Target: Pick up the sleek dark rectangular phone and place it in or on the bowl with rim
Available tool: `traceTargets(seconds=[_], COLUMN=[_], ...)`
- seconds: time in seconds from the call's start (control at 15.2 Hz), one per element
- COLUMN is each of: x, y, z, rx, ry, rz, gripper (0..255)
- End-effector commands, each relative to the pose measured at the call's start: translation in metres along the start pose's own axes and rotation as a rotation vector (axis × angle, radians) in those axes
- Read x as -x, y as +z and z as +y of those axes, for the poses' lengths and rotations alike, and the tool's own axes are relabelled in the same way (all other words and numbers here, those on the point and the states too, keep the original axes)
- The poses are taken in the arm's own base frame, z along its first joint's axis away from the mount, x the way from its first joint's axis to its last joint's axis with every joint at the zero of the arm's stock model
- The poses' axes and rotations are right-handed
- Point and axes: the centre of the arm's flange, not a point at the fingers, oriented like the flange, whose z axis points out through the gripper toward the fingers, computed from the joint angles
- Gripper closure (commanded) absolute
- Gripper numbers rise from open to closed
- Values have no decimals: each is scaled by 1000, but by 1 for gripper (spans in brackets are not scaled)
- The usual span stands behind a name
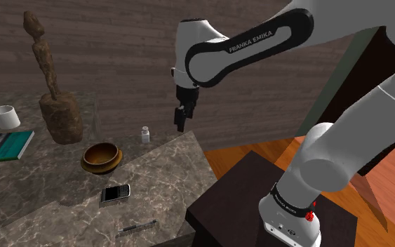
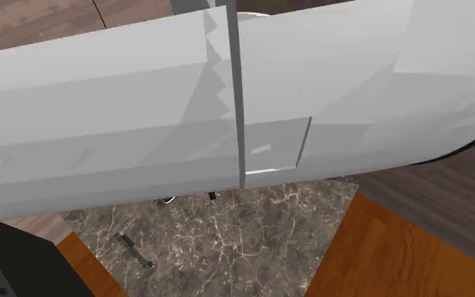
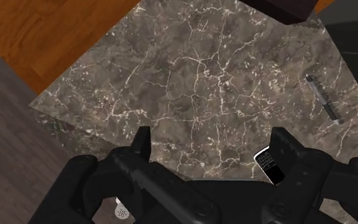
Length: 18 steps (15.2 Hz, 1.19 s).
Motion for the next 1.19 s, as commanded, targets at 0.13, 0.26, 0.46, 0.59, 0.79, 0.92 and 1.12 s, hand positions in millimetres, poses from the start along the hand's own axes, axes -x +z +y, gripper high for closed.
traceTargets(seconds=[0.13, 0.26, 0.46, 0.59, 0.79, 0.92, 1.12], x=[-30, -45, -65, -79, -99, -112, -130], y=[40, 59, 88, 107, 135, 154, 182], z=[-18, -28, -44, -56, -74, -86, -106], rx=[-6, -9, -14, -17, -21, -24, -28], ry=[-62, -93, -139, -170, -216, -246, -292], rz=[8, 12, 17, 21, 26, 29, 34], gripper=[0, 0, 0, 0, 0, 0, 0])
